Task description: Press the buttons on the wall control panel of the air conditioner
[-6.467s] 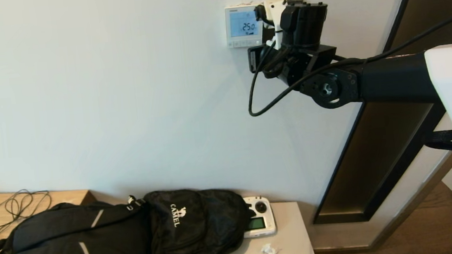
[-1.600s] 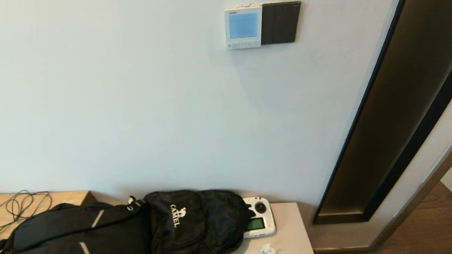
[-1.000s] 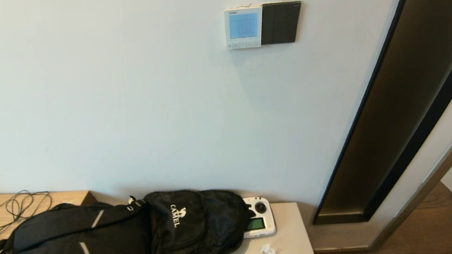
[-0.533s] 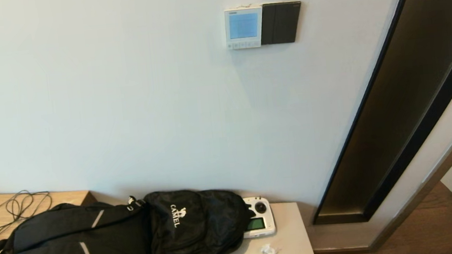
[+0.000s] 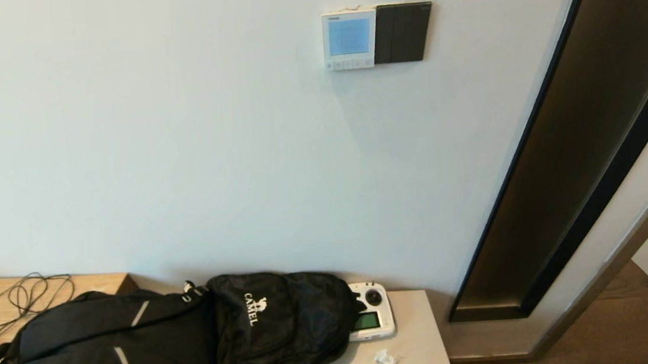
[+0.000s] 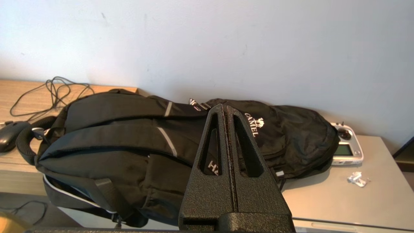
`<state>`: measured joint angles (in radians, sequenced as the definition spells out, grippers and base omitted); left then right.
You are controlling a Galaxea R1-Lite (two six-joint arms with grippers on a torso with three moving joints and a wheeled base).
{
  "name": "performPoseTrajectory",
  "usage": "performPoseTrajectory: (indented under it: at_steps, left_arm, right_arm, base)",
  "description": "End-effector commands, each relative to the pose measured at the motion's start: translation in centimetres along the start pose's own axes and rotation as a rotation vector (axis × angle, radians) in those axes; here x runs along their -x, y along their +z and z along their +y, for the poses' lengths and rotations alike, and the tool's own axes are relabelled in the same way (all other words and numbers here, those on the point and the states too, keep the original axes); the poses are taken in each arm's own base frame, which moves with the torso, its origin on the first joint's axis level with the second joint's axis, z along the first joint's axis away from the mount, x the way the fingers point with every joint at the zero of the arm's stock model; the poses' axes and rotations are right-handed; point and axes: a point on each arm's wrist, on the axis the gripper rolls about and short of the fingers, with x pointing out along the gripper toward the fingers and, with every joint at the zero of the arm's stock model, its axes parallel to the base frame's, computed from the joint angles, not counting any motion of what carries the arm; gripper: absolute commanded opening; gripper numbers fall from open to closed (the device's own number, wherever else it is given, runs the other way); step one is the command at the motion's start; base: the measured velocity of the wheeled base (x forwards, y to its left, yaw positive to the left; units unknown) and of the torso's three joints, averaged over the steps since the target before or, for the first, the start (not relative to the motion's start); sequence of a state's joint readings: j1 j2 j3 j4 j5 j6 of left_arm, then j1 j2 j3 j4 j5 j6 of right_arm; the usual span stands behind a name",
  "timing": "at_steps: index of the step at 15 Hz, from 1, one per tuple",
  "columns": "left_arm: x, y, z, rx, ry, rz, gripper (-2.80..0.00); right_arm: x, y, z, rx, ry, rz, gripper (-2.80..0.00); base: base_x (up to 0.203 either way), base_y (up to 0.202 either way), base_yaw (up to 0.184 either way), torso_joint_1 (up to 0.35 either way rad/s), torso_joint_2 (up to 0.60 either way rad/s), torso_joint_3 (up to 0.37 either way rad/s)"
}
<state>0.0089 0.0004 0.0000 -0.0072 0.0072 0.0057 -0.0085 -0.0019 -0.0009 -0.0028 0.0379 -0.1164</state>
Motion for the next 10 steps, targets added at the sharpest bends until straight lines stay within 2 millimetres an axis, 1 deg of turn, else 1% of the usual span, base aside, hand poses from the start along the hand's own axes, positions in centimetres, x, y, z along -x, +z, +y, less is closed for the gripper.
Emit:
performPoseTrajectory:
  at_steps: [1,10]
  left_arm:
    - [0.0,0.0,0.0,0.0,0.001,-0.001,-2.8]
    - [0.01,0.0,0.0,0.0,0.001,-0.002,-2.8]
  right_arm:
    - [-0.01,-0.08,0.01,0.0,0.002,0.002,-2.8]
    - [-0.02,-0.06,0.0,-0.03,-0.004,0.003,-2.8]
  base:
    - [0.0,0.0,0.0,0.0,0.0,0.0]
    - [0.0,0.0,0.0,0.0,0.0,0.0]
